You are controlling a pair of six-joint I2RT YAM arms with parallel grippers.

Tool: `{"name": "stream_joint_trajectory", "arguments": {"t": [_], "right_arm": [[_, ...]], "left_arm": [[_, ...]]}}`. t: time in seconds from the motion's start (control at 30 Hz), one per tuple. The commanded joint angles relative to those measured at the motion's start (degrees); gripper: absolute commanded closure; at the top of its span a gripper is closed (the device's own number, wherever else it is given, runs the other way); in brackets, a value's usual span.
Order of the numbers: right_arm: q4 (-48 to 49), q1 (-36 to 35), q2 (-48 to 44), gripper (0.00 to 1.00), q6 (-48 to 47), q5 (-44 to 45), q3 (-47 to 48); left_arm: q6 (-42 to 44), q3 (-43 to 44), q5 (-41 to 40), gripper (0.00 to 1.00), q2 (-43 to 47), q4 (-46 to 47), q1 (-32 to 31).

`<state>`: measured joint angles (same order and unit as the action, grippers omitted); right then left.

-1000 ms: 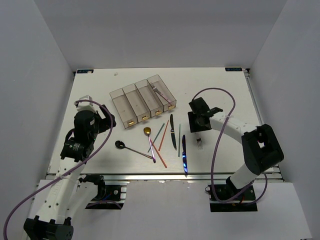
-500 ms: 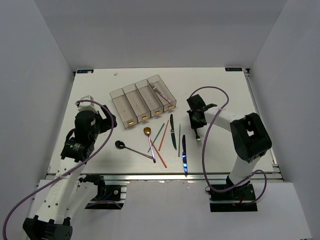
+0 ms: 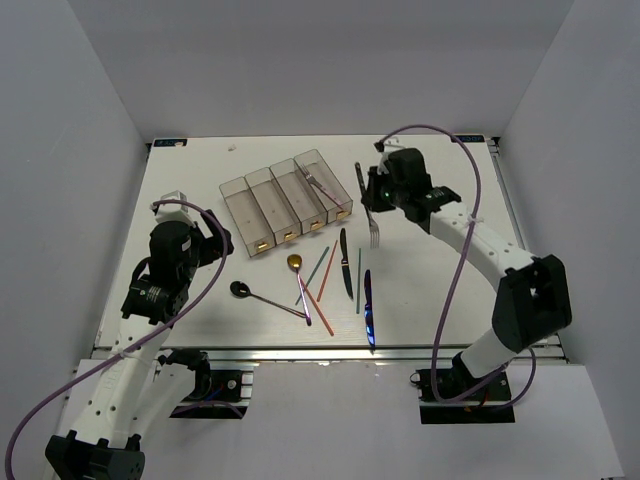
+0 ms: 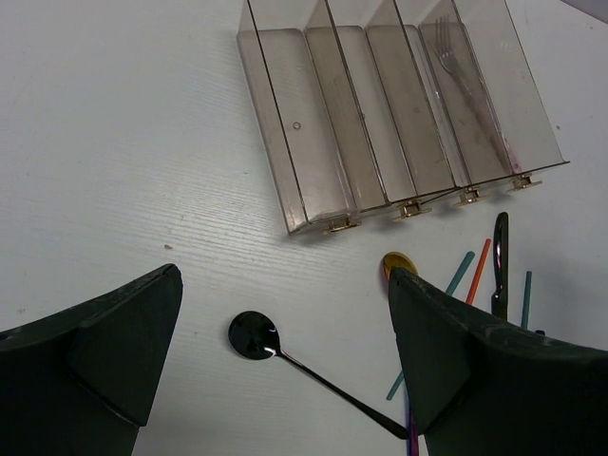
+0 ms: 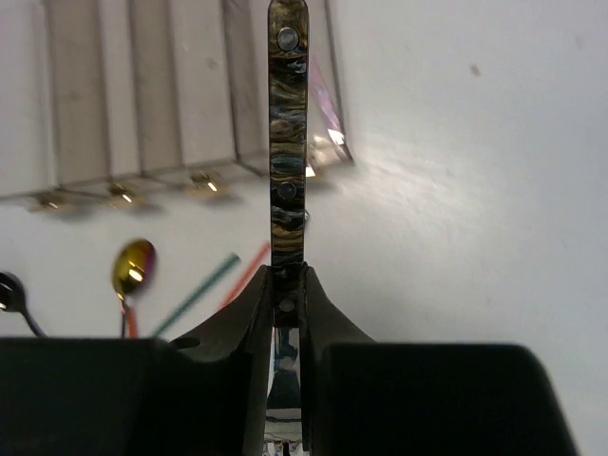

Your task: Sort the eating utensils into containers

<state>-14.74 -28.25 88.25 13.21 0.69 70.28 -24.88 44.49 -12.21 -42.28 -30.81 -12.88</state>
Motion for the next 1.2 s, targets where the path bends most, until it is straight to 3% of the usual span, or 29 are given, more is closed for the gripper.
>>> {"name": "stream_joint_trajectory", "arguments": {"t": [0.0, 0.17, 0.3, 0.43, 0.6, 0.63, 0.73, 0.9, 0.93, 1.0, 1.03, 1.07, 1.17], "right_arm": [[10.9, -0.3, 6.0, 1.00, -0.7, -7.7, 6.9], [16.0, -0.8, 17.3, 1.00, -0.2, -8.4, 21.4], [13.3, -1.5, 30.0, 1.00, -3.3, -7.5, 37.5], [10.1, -1.6, 38.5, 1.00, -5.0, -4.4, 46.8], [9.9, -2.2, 43.2, 1.00, -5.4, -3.6, 48.4], [9.6, -2.2, 43.3, 0.86, -5.4, -3.2, 48.0], [10.5, -2.8, 41.7, 0.67, -5.7, -2.9, 46.4], [8.9, -3.5, 34.5, 0.54, -5.3, -2.9, 43.7], [8.8, -3.6, 33.0, 0.43, -5.3, -2.9, 42.7], [9.0, -3.7, 28.1, 0.36, -5.1, -2.9, 38.8], [8.6, -3.8, 26.6, 0.17, -5.0, -2.6, 37.9], [7.6, -3.9, 23.9, 0.12, -5.0, -2.2, 37.4], [-0.4, -5.3, 18.1, 0.11, -5.7, 1.4, 35.4]], "left_arm": [[0.1, -0.1, -1.2, 0.02, 0.7, 0.4, -0.3], [0.2, -0.1, -1.2, 0.02, 0.5, 0.4, -0.4], [0.1, -0.1, -1.3, 0.02, 0.5, 0.3, -0.4], [0.1, -0.2, -1.3, 0.02, 0.9, 0.4, -0.5], [0.1, -0.1, -1.0, 0.02, 1.1, 0.5, -0.4], [0.1, -0.2, -1.0, 0.02, 1.1, 0.5, -0.5], [0.1, -0.3, -1.0, 0.02, 1.5, 0.6, -0.5], [0.1, -0.3, -1.2, 0.02, 1.3, 0.5, -0.4], [0.0, -0.3, -1.2, 0.02, 1.3, 0.5, -0.4], [0.0, -0.2, -1.4, 0.02, 1.3, 0.4, -0.4], [0.0, -0.3, -1.5, 0.02, 1.3, 0.4, -0.5], [0.0, -0.2, -1.5, 0.02, 1.4, 0.3, -0.5], [-0.2, -0.2, -2.0, 0.02, 1.5, 0.3, -0.6]]}}
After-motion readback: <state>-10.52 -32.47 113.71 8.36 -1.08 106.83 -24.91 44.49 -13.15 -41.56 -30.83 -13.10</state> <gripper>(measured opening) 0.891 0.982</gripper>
